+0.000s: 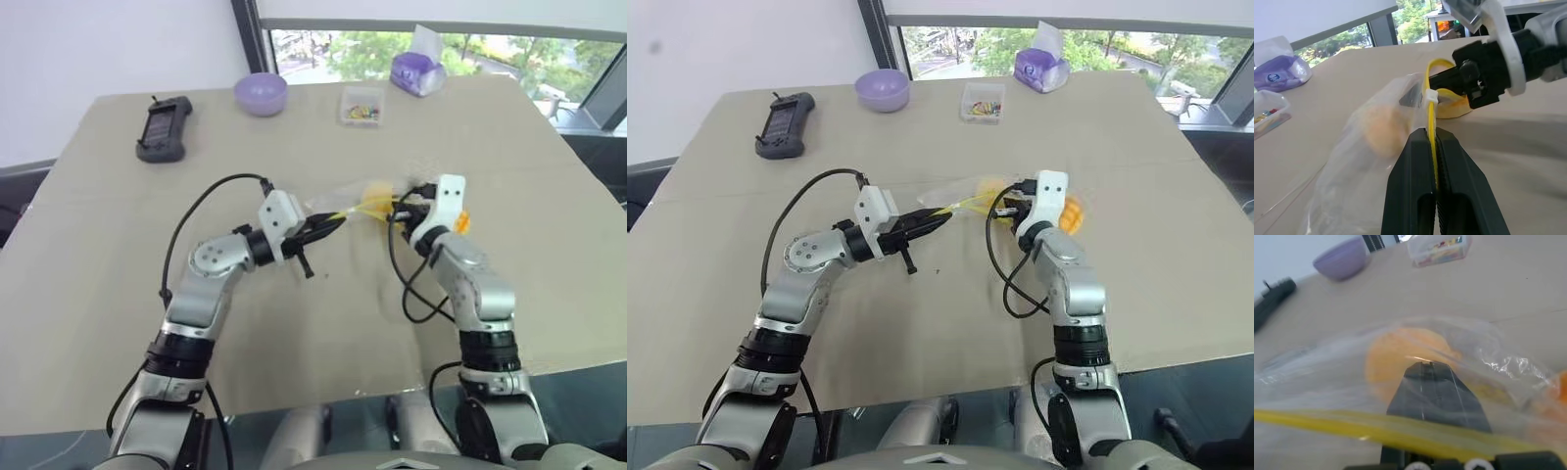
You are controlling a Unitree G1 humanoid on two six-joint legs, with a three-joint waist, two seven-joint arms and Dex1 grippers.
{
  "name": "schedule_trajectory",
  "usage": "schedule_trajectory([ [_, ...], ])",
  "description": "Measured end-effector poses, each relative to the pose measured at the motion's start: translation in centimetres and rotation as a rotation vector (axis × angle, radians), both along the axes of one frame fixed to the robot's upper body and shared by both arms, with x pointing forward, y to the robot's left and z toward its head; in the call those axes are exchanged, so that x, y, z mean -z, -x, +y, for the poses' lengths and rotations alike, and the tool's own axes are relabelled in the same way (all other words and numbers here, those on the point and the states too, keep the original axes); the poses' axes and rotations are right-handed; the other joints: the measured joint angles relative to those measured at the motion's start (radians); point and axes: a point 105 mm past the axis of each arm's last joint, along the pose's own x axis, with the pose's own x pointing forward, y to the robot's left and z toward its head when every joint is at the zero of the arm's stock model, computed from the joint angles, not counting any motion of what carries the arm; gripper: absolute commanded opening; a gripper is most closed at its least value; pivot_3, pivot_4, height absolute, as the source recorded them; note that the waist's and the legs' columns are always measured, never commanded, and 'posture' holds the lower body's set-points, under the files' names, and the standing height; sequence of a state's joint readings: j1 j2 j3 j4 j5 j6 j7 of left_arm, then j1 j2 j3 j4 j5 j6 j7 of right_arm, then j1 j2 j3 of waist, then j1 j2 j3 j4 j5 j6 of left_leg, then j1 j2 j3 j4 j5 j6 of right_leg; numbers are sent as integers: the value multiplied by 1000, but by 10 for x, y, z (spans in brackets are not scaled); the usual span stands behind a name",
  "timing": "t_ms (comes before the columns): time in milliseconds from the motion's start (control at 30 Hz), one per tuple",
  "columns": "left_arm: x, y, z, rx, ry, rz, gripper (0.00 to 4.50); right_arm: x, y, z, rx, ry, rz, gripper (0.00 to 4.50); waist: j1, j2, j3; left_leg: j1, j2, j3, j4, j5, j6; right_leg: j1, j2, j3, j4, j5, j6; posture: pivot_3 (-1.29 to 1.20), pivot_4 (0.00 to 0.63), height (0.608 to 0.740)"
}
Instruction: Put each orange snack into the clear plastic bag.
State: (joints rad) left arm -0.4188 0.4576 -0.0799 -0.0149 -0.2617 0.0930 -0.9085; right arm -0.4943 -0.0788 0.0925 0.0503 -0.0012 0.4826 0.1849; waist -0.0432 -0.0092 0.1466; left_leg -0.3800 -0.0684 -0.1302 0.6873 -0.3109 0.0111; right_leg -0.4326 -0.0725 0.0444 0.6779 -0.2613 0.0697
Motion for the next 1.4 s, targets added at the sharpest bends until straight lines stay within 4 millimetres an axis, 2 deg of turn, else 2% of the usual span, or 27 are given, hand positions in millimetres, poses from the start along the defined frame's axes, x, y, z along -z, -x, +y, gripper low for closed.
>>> schedule_trajectory([
  [67,4,-1,4,-22,-11,11,0,12,0,-2,-44,319,-99,31,-2,0,0,0,-1,0,0,0,0,0,0,0,0,0,0,0,150,740],
  [167,10,-4,12,-66,-13,33,0,29,5,3,-139,621,-204,31,-11,0,0,0,1,0,-1,0,0,-1,1,0,0,0,0,0,150,740],
  [267,15,0,22,-86,13,21,0,27,4,14,-186,747,-297,31,-28,0,0,2,2,2,-1,0,0,0,1,2,1,0,0,0,150,740],
  [400,33,12,30,-91,29,61,0,20,-3,14,-172,818,-344,31,-25,0,0,2,2,3,0,0,0,0,1,2,1,0,0,0,150,740],
  [500,37,15,32,-95,29,58,0,8,-6,18,-179,856,-404,815,-14,0,0,1,2,1,0,0,0,0,1,1,1,0,0,0,150,740],
  [600,35,15,32,-98,31,49,0,3,-3,29,-229,896,-462,2204,-16,0,0,1,1,2,0,0,0,0,1,2,0,0,0,0,150,740],
  [633,35,15,32,-99,31,47,0,3,-2,31,-241,904,-470,2451,-16,0,0,1,1,2,-1,0,0,0,1,2,0,0,0,0,150,740],
  [667,36,15,32,-101,29,46,0,4,0,36,-268,916,-484,3148,-17,0,0,1,1,2,-1,0,0,0,1,1,0,0,0,0,150,740],
  [733,36,15,32,-106,28,46,0,5,3,42,-300,929,-503,3881,-18,0,0,1,2,1,-1,0,0,0,1,1,0,0,0,0,150,740],
  [767,36,16,30,-108,28,42,0,5,5,45,-318,934,-515,4388,-18,0,0,1,2,1,-1,0,0,0,1,1,0,0,0,0,150,740],
  [1000,33,13,28,-132,27,28,0,5,4,46,-330,952,-531,4453,-18,0,0,1,2,1,-1,0,0,0,1,1,0,0,0,0,150,740],
  [1267,21,-7,29,-231,23,13,0,-7,12,37,-365,887,-494,4453,-15,0,0,1,1,1,-1,0,0,0,1,1,0,0,0,0,150,740],
  [1333,20,-13,34,-268,23,12,0,-15,19,28,-372,789,-452,4453,-12,0,0,0,1,0,-1,0,0,0,1,0,0,0,0,0,150,740],
  [1400,20,-20,45,-329,33,28,0,-33,21,10,-333,703,-434,4453,-10,0,0,0,1,0,0,0,0,0,1,1,0,0,0,0,150,740],
])
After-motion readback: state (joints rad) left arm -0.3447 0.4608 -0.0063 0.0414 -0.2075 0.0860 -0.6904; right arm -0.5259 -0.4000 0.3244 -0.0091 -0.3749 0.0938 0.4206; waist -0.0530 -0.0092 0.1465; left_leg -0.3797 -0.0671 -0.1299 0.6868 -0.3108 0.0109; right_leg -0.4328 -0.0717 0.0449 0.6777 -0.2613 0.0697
